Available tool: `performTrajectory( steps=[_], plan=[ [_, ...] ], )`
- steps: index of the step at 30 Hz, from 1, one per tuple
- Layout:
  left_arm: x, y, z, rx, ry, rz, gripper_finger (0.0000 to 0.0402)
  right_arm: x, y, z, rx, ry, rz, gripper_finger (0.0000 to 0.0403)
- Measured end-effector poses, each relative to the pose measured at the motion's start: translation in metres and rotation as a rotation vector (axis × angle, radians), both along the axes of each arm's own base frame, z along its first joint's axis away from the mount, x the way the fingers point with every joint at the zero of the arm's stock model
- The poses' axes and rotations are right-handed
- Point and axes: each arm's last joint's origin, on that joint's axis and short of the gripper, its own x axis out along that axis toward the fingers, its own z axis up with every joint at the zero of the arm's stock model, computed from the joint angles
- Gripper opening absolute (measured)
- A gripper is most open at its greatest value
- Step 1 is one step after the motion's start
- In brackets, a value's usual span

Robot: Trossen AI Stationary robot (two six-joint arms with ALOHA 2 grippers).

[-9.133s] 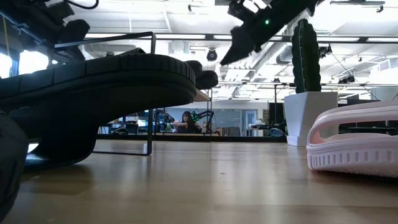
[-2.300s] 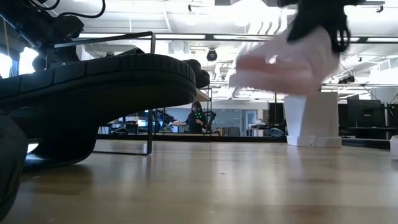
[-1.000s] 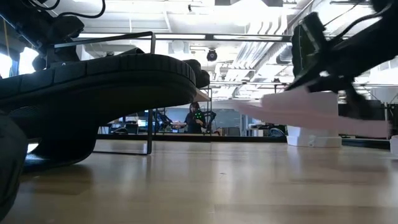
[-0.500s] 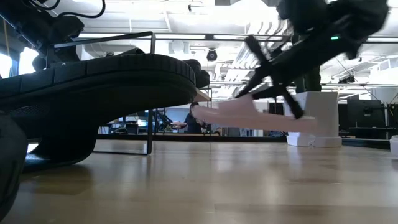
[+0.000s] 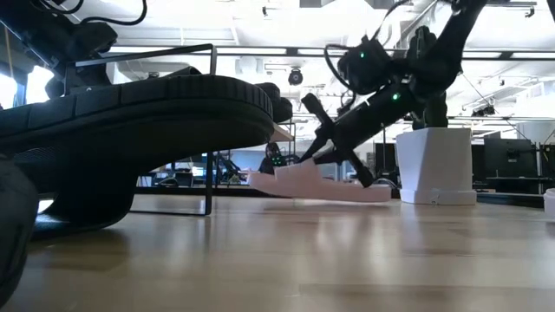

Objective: Pick and place slides into the shelf
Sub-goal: Put the pink slides under the shelf

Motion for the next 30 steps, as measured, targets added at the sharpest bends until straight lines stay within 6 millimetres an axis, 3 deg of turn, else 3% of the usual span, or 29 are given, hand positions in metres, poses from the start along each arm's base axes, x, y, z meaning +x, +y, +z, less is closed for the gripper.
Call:
performTrajectory(
  steps=[9,15,24,30],
  plan=[
    [0.000,0.000,0.000,0.000,0.000,0.000,0.0001,-0.007,-0.033,0.005,0.023,-0.038,-0.048,0.0000],
    [0.000,0.000,0.000,0.000,-0.001,0.000,0.0001,0.011,-0.041,0.019,-0.004,-0.077,-0.023,0.0000],
    [0.000,0.000,0.000,0.000,0.000,0.000,0.0001,0.044,-0.064,0.012,0.024,-0.057,-0.014,0.0000],
    [0.000,0.000,0.000,-0.003,0.000,-0.002,0.0001,0.040,-0.078,0.005,0.046,-0.042,-0.021,0.0000]
  ],
)
